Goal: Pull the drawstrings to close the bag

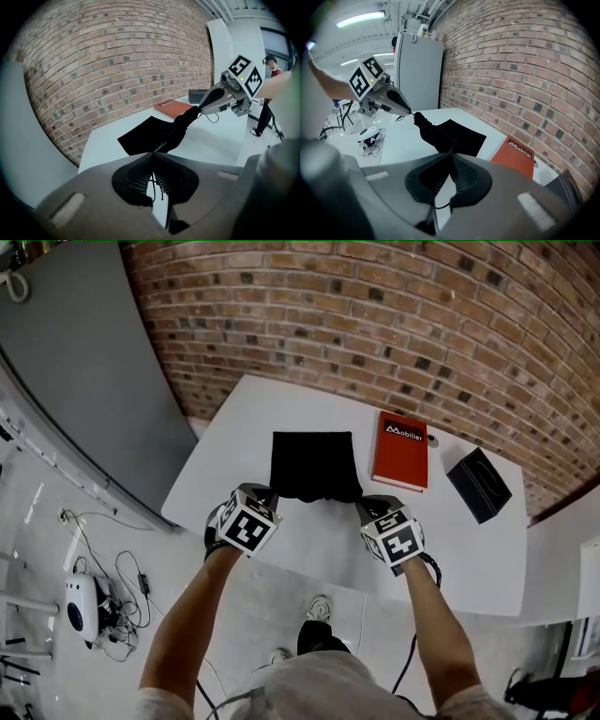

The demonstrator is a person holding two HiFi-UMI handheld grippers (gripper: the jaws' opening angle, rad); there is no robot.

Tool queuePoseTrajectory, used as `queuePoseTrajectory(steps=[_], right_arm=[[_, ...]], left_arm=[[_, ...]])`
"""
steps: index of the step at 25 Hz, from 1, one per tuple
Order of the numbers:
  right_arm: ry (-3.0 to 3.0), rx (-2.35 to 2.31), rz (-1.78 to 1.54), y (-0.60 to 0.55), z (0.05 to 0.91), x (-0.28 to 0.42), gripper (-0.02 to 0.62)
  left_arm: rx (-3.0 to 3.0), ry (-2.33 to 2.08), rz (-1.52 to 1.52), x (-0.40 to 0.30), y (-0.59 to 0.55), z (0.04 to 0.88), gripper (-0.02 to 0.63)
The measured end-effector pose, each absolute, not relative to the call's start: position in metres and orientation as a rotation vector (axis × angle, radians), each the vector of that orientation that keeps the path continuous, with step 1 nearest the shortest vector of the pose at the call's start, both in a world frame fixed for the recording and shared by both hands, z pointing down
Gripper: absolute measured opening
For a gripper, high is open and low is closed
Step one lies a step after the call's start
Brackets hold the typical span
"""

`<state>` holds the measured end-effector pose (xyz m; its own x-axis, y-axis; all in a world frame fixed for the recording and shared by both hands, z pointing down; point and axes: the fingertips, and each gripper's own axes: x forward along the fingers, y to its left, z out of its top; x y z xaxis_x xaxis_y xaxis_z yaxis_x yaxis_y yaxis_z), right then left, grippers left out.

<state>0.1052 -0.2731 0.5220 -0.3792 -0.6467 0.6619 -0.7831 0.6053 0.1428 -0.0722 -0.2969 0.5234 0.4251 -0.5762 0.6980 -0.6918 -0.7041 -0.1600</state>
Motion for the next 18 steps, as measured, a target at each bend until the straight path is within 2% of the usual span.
queuePoseTrajectory(steps=[18], right_arm=[[-2.204,1.152,0.11,-0.337,0.47,0.12,0.008]], left_arm=[[2.574,-1.313,1.077,-0.061,-0.353,0.466,0.011]])
